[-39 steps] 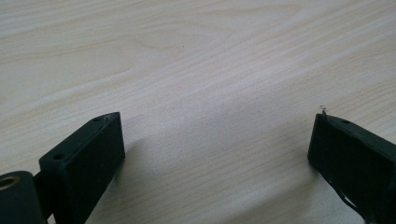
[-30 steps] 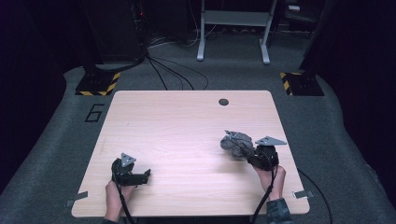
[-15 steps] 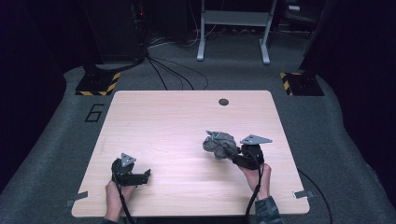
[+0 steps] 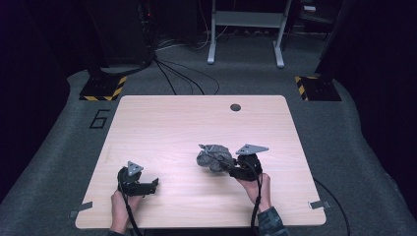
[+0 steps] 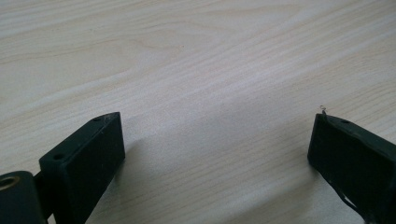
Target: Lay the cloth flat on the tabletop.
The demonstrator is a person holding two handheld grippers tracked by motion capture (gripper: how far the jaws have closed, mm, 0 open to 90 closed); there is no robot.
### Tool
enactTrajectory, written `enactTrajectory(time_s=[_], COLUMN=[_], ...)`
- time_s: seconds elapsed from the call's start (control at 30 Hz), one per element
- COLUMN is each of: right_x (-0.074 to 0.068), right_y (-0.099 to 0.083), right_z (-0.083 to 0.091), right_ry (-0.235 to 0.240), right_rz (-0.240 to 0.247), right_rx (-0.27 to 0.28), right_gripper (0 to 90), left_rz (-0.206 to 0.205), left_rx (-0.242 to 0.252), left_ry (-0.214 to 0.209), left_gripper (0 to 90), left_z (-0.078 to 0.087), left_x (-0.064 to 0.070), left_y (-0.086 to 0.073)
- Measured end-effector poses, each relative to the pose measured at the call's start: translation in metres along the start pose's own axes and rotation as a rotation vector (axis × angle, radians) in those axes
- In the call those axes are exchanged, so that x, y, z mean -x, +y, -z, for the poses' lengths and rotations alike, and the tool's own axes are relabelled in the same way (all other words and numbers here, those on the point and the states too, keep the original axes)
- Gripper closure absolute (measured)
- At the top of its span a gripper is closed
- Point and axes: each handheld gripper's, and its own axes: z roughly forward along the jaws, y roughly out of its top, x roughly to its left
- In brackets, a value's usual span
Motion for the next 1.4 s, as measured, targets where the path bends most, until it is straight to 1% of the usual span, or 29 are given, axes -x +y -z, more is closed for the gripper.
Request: enactTrajectory(time_s=[0.13,0.23,0.27,0.37,0.47,0.5,0.53,0.57,0.6,0.63,0.67,0.7,0.73,0.77,0.8,0.83,0.87,0.9,0.93,1.07,1.13,1.17,1.2,1.23,1.27,1.3,1.33,1.37,1.4], right_x=[-0.007,-0.009,-0.011,-0.009,-0.008,-0.008,-0.008,-0.008,-0.007,-0.007,-0.007,-0.006,-0.004,-0.004,-0.003,-0.002,-0.001,-0.001,0.0,0.002,0.003,0.003,0.003,0.003,0.005,0.005,0.006,0.006,0.008], right_y=[-0.002,-0.004,-0.008,-0.014,-0.019,-0.019,-0.021,-0.021,-0.02,-0.02,-0.02,-0.018,-0.016,-0.016,-0.013,-0.011,-0.009,-0.007,-0.005,0.004,0.009,0.009,0.014,0.014,0.02,0.02,0.025,0.025,0.031], right_z=[-0.009,-0.014,-0.019,-0.027,-0.033,-0.033,-0.035,-0.035,-0.033,-0.033,-0.031,-0.025,-0.021,-0.021,-0.015,-0.012,-0.009,-0.007,-0.006,-0.003,-0.004,-0.004,-0.006,-0.006,-0.009,-0.009,-0.011,-0.011,-0.012], right_ry=[0.017,0.008,-0.008,-0.01,-0.018,-0.018,-0.017,-0.017,-0.011,-0.011,-0.008,-0.006,-0.001,-0.001,0.005,0.004,-0.003,-0.009,-0.006,-0.009,-0.011,-0.011,-0.013,-0.013,-0.011,-0.011,-0.016,-0.016,-0.004], right_rz=[0.004,0.014,0.017,0.01,0.015,0.015,0.001,0.001,0.008,0.008,0.015,0.02,0.03,0.03,0.023,0.022,0.034,0.03,0.036,0.033,0.043,0.043,0.036,0.036,0.045,0.045,0.051,0.051,0.044], right_rx=[-0.017,-0.033,-0.056,-0.091,-0.117,-0.117,-0.128,-0.128,-0.129,-0.129,-0.125,-0.115,-0.108,-0.108,-0.105,-0.101,-0.096,-0.092,-0.088,-0.07,-0.062,-0.062,-0.062,-0.062,-0.061,-0.061,-0.062,-0.062,-0.048], right_gripper=[63.7,62.9,61.9,58.2,47.9,47.9,38.6,38.6,30.4,30.4,27.9,22.6,21.4,21.4,18.5,17.6,16.5,15.3,14.8,14.2,14.3,14.3,14.8,14.8,19.0,19.0,23.7,23.7,30.4], left_rz=[0.001,0.001,0.001,0.0,0.001,0.001,-0.002,-0.002,-0.015,-0.015,-0.024,-0.025,-0.03,-0.03,-0.024,-0.025,-0.03,-0.046,-0.053,-0.06,-0.061,-0.061,-0.072,-0.09,-0.097,-0.097,-0.1,-0.106,-0.11], left_rx=[0.0,0.0,0.0,0.0,0.0,0.0,0.001,0.001,0.006,0.006,0.006,0.002,-0.009,-0.009,-0.015,-0.006,-0.008,-0.01,0.002,0.021,0.028,0.028,0.035,0.039,0.045,0.045,0.058,0.065,0.061], left_ry=[0.0,0.001,0.001,0.001,0.001,0.001,0.0,0.0,0.008,0.008,0.004,-0.007,-0.023,-0.023,-0.06,-0.075,-0.097,-0.112,-0.117,-0.202,-0.24,-0.24,-0.249,-0.261,-0.289,-0.289,-0.299,-0.303,-0.313], left_gripper=[3.8,3.8,3.8,3.9,3.9,3.9,3.8,3.8,3.7,3.7,3.7,3.5,3.0,2.2,2.0,2.0,2.0,2.0,2.0,1.4,0.6,0.6,0.6,0.6,0.9,1.2,2.1,2.1,3.7], left_z=[0.0,0.0,0.0,0.0,0.0,0.0,0.0,0.0,0.001,0.001,0.002,0.003,0.003,0.003,0.004,0.004,0.006,0.007,0.007,0.008,0.007,0.007,0.006,0.006,0.004,0.004,0.003,0.001,0.0], left_x=[0.0,0.0,0.0,0.0,0.0,0.0,0.001,0.001,0.002,0.002,0.003,0.006,0.007,0.007,0.011,0.014,0.017,0.021,0.025,0.037,0.044,0.044,0.047,0.05,0.058,0.058,0.061,0.065,0.068], left_y=[0.0,0.0,0.0,0.0,0.0,0.0,0.0,0.0,-0.001,-0.001,-0.001,-0.002,-0.001,-0.001,0.0,0.002,0.004,0.008,0.012,0.032,0.043,0.043,0.048,0.053,0.063,0.063,0.067,0.071,0.074])
